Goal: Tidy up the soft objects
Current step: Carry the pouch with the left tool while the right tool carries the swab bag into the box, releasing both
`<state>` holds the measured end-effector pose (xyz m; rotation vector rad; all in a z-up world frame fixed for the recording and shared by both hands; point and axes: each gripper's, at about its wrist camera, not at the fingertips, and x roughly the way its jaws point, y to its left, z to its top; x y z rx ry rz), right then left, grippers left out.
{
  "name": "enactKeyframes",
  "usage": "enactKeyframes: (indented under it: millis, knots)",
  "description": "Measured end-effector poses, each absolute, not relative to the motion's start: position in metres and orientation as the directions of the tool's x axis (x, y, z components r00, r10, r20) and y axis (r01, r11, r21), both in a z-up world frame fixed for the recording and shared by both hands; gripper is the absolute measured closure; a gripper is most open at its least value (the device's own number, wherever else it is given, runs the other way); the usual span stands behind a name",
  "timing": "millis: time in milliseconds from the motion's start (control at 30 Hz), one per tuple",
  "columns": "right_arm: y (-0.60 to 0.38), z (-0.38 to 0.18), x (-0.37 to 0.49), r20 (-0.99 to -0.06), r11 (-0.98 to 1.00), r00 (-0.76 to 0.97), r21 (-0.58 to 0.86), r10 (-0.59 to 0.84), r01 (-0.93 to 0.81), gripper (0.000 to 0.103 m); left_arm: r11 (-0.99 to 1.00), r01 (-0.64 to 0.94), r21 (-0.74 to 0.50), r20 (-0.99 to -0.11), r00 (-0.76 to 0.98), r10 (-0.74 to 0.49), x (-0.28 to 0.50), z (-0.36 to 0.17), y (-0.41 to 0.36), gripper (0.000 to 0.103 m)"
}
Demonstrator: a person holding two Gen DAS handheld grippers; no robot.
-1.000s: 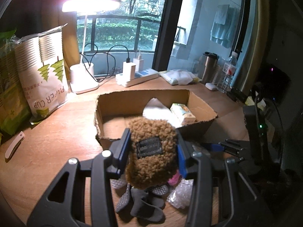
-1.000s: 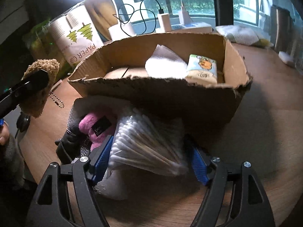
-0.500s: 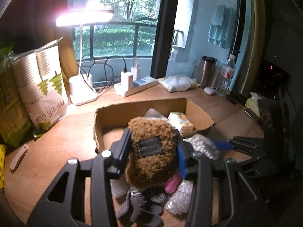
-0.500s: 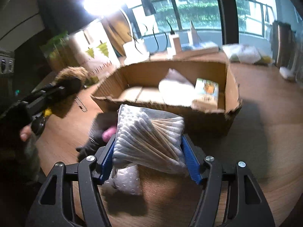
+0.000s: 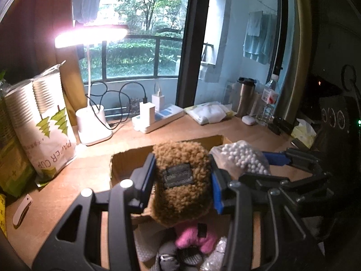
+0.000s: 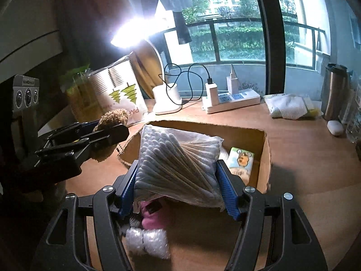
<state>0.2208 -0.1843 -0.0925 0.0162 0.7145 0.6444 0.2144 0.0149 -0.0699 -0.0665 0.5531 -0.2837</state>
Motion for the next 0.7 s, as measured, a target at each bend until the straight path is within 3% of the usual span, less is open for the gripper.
enactKeyframes:
  millis: [467, 600, 700]
  knots:
    - [-0.171, -0.117, 0.265, -0.652, 0.827, 0.547, 0.239, 0.525, -0.509, 0.035, 0.958, 0.206, -0.200, -0.576, 0.766, -0.286, 0.254, -0.105, 0.027, 0.057]
    - [-0.166, -0.125, 0.275, -0.667, 0.832, 0.535, 0.248, 0.518, -0.496, 0.034, 0.961, 0.180, -0.208, -0.609, 0.745, -0.271, 0.265, -0.115, 0.029, 0.049]
    - [-0.164, -0.130, 0.281, -0.681, 0.835, 0.523, 0.254, 0.513, -0.488, 0.030, 0.962, 0.168, -0.214, -0.611, 0.746, -0.266, 0.265, -0.117, 0.031, 0.032]
